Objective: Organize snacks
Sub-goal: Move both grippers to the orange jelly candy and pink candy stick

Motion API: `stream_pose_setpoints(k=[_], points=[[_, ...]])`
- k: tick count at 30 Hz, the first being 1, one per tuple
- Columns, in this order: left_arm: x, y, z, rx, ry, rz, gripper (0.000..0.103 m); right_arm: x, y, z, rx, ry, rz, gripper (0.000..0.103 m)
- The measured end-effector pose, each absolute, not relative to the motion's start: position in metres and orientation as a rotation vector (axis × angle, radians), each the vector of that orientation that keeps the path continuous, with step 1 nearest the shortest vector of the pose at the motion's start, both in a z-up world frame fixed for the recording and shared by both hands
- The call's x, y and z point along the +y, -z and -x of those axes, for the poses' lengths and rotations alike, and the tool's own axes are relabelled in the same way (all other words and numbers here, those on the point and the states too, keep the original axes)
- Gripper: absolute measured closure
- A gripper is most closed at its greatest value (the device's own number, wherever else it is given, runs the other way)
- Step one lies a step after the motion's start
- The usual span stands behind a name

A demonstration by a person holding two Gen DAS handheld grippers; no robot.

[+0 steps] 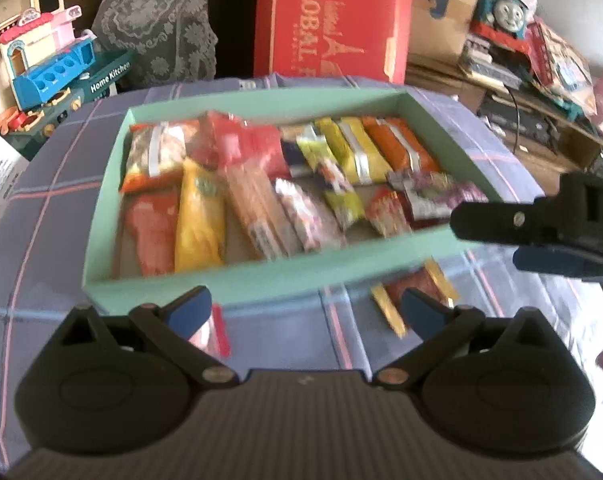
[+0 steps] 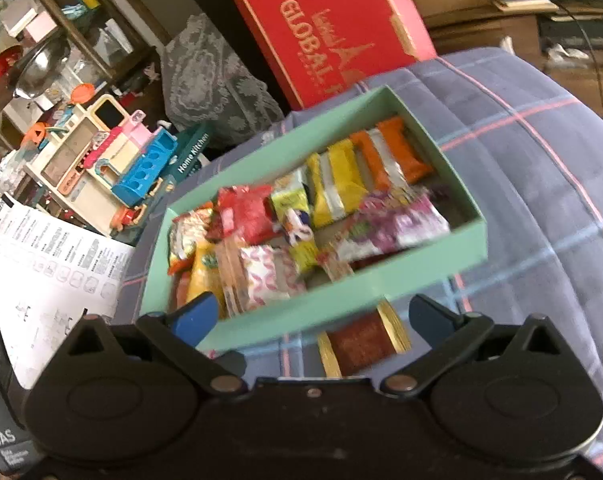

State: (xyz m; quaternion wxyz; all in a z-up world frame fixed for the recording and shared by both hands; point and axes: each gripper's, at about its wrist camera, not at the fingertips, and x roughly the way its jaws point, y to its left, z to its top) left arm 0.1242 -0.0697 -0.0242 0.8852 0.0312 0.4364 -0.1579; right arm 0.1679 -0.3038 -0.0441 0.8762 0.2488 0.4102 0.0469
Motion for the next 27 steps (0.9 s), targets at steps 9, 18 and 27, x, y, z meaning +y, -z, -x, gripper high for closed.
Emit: stream_pose_setpoints(k=[9, 18, 27], points=[[-0.068, 0.038, -0.072, 0.967, 0.38, -0.105, 0.0, -0.304, 0.053, -0.124, 0.901, -0.071, -0.502, 0.0], [-0.08, 0.056, -0.029, 1.038, 0.462, -0.134, 0.0, -0.304, 0.07, -0.087, 0.955, -0.056, -0.502, 0.0], [-0.103, 0.067, -0.003, 1.043, 0.528, -0.251, 0.0, -0.313, 0.082, -0.064, 0.987, -0.055, -0.545, 0.0]])
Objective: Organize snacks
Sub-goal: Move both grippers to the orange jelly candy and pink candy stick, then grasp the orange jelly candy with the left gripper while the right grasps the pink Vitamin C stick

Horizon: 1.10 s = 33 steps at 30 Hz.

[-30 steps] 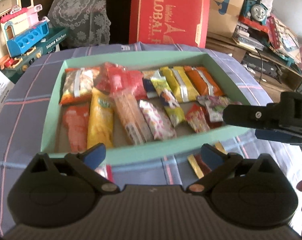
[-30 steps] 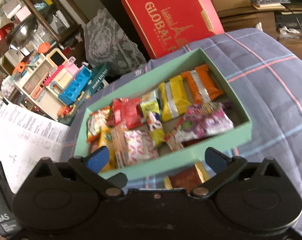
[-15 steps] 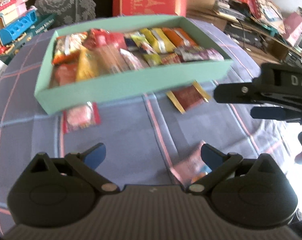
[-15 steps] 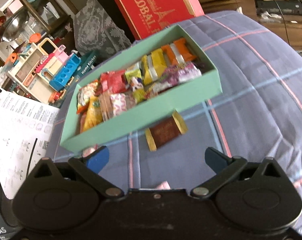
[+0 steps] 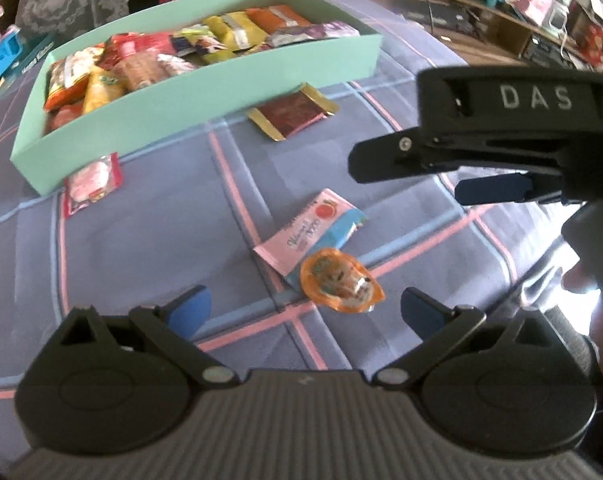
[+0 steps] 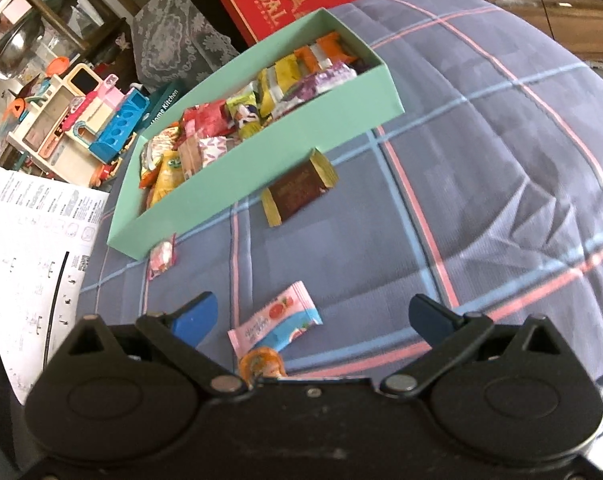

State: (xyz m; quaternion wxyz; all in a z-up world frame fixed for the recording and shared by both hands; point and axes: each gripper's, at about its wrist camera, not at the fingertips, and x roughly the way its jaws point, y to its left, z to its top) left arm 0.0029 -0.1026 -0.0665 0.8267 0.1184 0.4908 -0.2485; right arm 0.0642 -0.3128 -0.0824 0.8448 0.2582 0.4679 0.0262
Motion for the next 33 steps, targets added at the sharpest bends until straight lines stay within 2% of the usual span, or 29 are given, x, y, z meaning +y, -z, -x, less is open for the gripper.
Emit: stream_pose_setpoints(k=[17, 21, 23, 25, 26, 28, 30, 31, 33], points=[[-0.09, 0.079, -0.016, 1.068, 0.449, -0.203, 0.0, -0.308, 0.094, -0.062, 1.028, -0.101, -0.604, 0.0], [-0.079, 0.079, -0.022, 1.071, 0.423, -0.147, 0.001, -0.307, 0.096, -0.063, 1.023, -0.109, -0.623, 0.015], [-0.077, 0.077, -0.022, 1.061, 0.436, -0.119, 0.014, -0.307, 0.098, -0.063, 1.024, -0.105, -0.632, 0.024], [-0.079, 0.076, -0.022, 1.059, 0.454, -0.115, 0.023, -0.306, 0.101, -0.064, 1.037, -0.098, -0.639, 0.026], [-0.081, 0.076, -0.021, 1.057, 0.464, -0.117, 0.029, -0.306, 0.102, -0.063, 1.041, -0.096, -0.641, 0.032], [-0.084, 0.076, -0.019, 1.051, 0.484, -0.123, 0.037, -0.304, 0.103, -0.064, 1.049, -0.103, -0.642, 0.033], [-0.087, 0.076, -0.018, 1.037, 0.498, -0.136, 0.051, -0.301, 0.102, -0.064, 1.049, -0.114, -0.638, 0.041], [-0.087, 0.076, -0.017, 1.029, 0.504, -0.141, 0.065, -0.3, 0.101, -0.064, 1.05, -0.121, -0.637, 0.044], [-0.084, 0.075, -0.016, 1.017, 0.513, -0.133, 0.071, -0.297, 0.099, -0.065, 1.051, -0.13, -0.626, 0.049]])
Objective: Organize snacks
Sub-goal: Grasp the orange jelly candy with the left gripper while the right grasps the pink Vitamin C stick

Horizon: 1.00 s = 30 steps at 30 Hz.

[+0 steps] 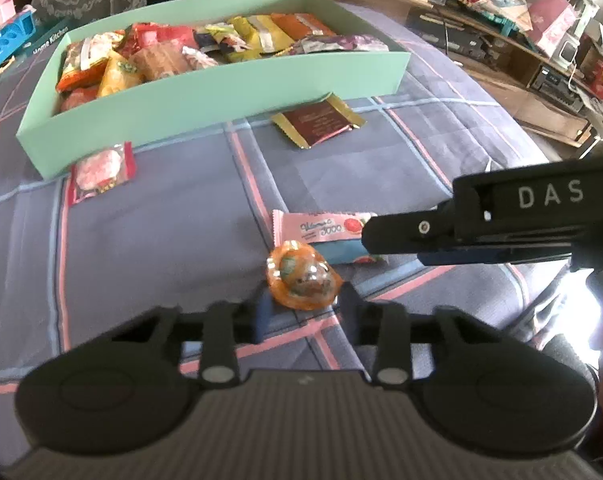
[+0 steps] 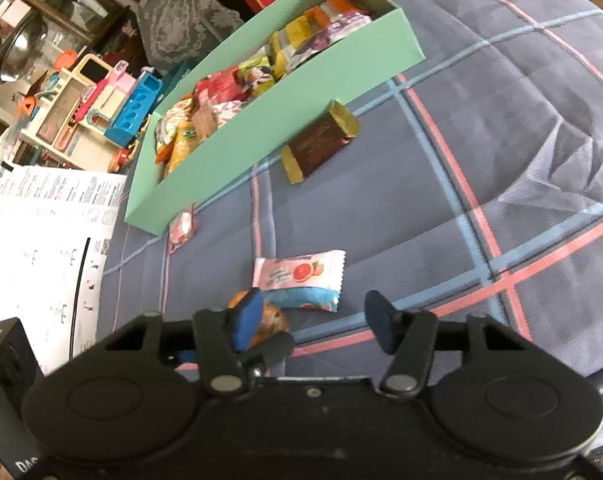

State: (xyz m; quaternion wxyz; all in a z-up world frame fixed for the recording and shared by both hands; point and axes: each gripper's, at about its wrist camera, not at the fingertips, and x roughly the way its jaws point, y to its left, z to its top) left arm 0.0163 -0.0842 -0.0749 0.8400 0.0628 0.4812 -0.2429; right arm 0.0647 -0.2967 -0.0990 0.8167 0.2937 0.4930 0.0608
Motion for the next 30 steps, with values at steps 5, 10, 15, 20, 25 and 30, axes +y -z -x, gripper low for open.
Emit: stream_pose_setpoints(k=[5, 10, 15, 20, 25, 30], points=[[-0.062, 0.077, -0.022, 1.021, 0.504, -0.082, 0.082, -0.284, 0.086, -0.077, 1.021, -0.139, -0.517, 0.049], [-0.04, 0.075, -0.028, 1.033, 0.468, -0.05, 0.082, -0.261, 0.088, -0.107, 1.021, -0.198, -0.441, 0.049], [-0.014, 0.075, -0.033, 1.031, 0.405, -0.021, 0.082, -0.24, 0.102, -0.118, 1.059, -0.226, -0.341, 0.049], [0.0, 0.075, -0.037, 1.035, 0.39, 0.019, 0.078, -0.227, 0.1, -0.099, 1.051, -0.259, -0.223, 0.052], [-0.009, 0.072, -0.034, 1.033, 0.401, -0.004, 0.061, -0.226, 0.097, -0.09, 1.059, -0.27, -0.217, 0.062], [-0.022, 0.065, -0.029, 1.029, 0.457, -0.01, 0.059, -0.246, 0.091, -0.086, 1.031, -0.239, -0.325, 0.061]])
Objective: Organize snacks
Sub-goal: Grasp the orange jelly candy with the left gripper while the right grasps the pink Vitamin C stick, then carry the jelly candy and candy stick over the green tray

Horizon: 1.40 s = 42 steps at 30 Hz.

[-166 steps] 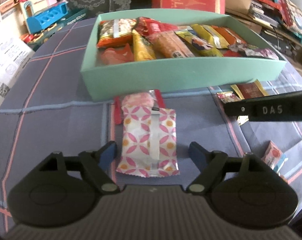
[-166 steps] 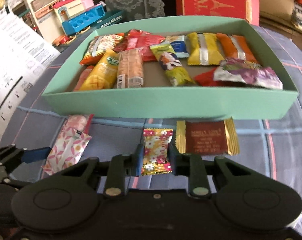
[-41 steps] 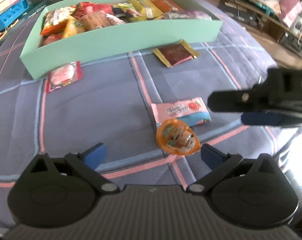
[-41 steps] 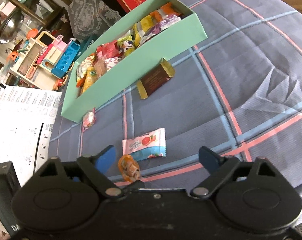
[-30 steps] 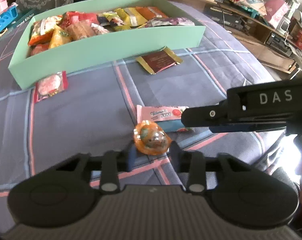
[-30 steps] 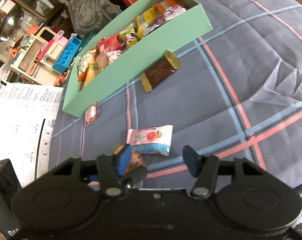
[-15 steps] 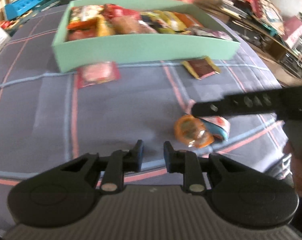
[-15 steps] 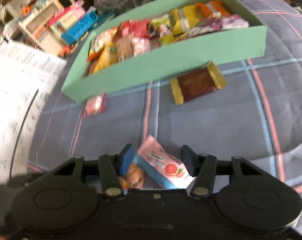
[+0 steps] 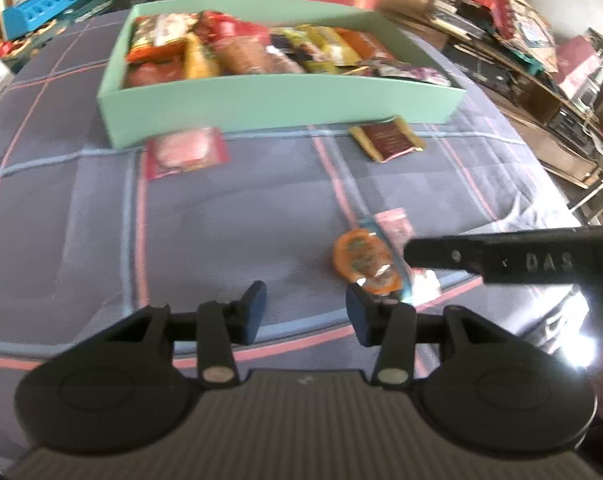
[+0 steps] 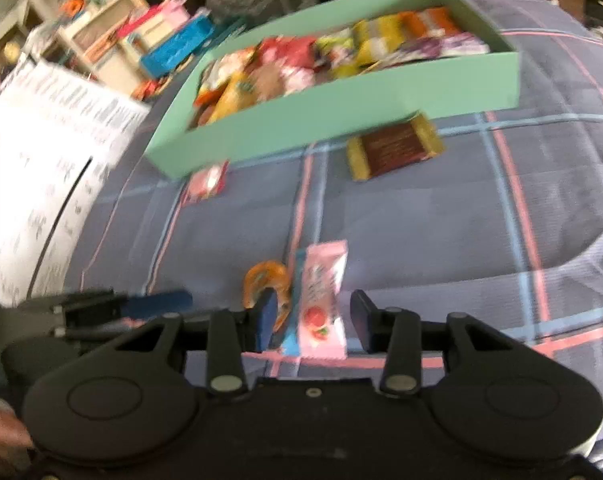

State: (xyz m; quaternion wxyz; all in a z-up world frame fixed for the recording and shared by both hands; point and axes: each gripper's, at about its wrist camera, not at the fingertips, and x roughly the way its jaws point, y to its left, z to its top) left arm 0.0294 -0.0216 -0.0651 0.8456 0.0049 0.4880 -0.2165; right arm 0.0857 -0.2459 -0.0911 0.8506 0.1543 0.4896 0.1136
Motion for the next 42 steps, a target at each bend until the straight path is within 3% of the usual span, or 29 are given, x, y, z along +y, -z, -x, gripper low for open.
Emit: stream_pose_setpoints(k=[5, 12, 19, 24, 29, 37, 39, 40, 41, 42], points=[[-0.04, 0.058, -0.035, 1.031, 0.496, 0.047, 0.054, -0.27, 0.085, -0.081, 0.994, -0.181, -0.385, 0.061], [-0.066, 0.075, -0.039, 1.016, 0.403, -0.133, 0.058, -0.271, 0.087, -0.075, 1.002, -0.167, -0.374, 0.061], [-0.034, 0.076, -0.042, 1.005, 0.359, -0.097, 0.057, -0.245, 0.092, -0.079, 1.025, -0.211, -0.293, 0.06], [-0.021, 0.075, -0.043, 1.005, 0.355, -0.065, 0.051, -0.222, 0.099, -0.085, 1.014, -0.216, -0.17, 0.059], [-0.02, 0.074, -0.041, 0.999, 0.371, -0.067, 0.047, -0.192, 0.103, -0.077, 0.954, -0.22, 0.113, 0.071], [-0.057, 0.068, -0.044, 0.946, 0.498, -0.202, 0.039, -0.248, 0.091, -0.081, 0.957, -0.133, -0.153, 0.072], [-0.066, 0.071, -0.048, 0.948, 0.509, -0.236, 0.04, -0.256, 0.088, -0.08, 0.953, -0.128, -0.188, 0.072], [-0.069, 0.072, -0.051, 0.953, 0.513, -0.242, 0.047, -0.258, 0.086, -0.078, 0.951, -0.128, -0.198, 0.072], [-0.07, 0.074, -0.054, 0.964, 0.521, -0.24, 0.061, -0.259, 0.085, -0.077, 0.949, -0.129, -0.208, 0.072], [-0.071, 0.076, -0.055, 0.974, 0.525, -0.233, 0.061, -0.26, 0.084, -0.076, 0.946, -0.131, -0.215, 0.072]])
